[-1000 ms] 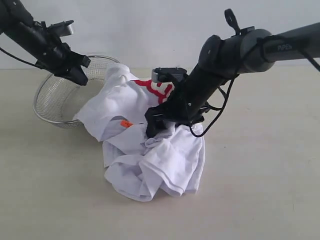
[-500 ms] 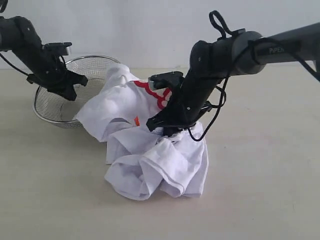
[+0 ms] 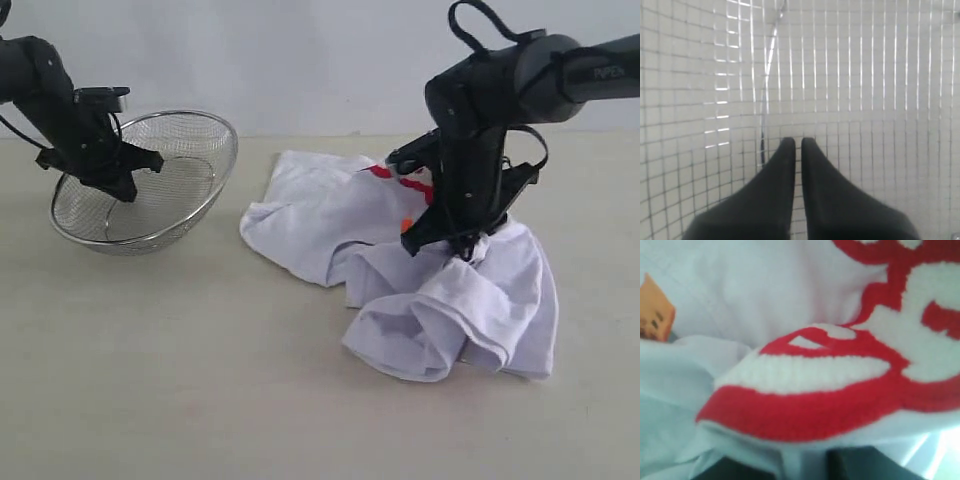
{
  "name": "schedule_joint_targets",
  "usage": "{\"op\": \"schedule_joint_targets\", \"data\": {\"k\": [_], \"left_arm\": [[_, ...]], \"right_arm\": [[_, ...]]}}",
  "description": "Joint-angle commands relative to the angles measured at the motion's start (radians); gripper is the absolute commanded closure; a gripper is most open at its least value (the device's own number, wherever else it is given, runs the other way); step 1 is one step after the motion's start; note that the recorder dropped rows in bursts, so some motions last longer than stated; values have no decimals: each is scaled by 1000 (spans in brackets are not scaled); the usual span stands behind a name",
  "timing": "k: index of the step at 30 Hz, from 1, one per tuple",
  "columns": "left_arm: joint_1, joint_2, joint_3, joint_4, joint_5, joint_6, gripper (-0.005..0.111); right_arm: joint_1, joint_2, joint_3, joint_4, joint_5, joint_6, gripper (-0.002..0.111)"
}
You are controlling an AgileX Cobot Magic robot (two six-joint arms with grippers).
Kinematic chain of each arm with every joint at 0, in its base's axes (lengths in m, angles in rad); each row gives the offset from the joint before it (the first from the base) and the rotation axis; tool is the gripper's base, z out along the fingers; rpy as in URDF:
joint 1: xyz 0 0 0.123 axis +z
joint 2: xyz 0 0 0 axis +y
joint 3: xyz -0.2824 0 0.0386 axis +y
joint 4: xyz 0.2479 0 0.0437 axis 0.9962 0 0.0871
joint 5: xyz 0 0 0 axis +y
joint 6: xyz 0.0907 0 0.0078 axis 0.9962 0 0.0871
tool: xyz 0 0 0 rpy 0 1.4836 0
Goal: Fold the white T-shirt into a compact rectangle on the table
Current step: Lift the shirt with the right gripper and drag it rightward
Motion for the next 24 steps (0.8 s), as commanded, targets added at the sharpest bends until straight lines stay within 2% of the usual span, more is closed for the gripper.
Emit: {"op": "schedule_joint_targets", "data": {"k": [1, 5, 8, 10, 12, 14, 17, 19, 21, 24], "left_arm": [[4, 4, -7, -84, 10, 64, 102], [-2, -57, -9, -225, 7, 147, 102], [-12, -143, -9, -251, 17, 195, 102], [-12, -192, -9, -214, -9, 186, 102], [-4, -211, -9, -187, 57, 147, 102], [-8, -228, -9, -256, 245, 221, 102], [-37, -264, 22, -384, 305, 309, 102], [-57, -319, 80, -382, 305, 310, 102], [-86, -389, 194, -384, 305, 339, 102], [-132, -507, 408, -377, 160, 355, 102]], "right_arm": [[-10, -59, 3, 55, 8, -86, 109], [-10, -99, 3, 260, -42, -218, 109], [-10, -103, 3, 311, -48, -240, 109], [-10, -103, 3, 307, -36, -238, 109], [-12, -103, 3, 298, 5, -238, 109], [-12, -103, 6, 276, 75, -238, 109], [-12, -103, 6, 253, 89, -240, 109], [-12, -103, 6, 251, 81, -264, 109], [-12, -103, 6, 275, 62, -303, 109], [-12, -103, 6, 292, 56, -308, 109]]}}
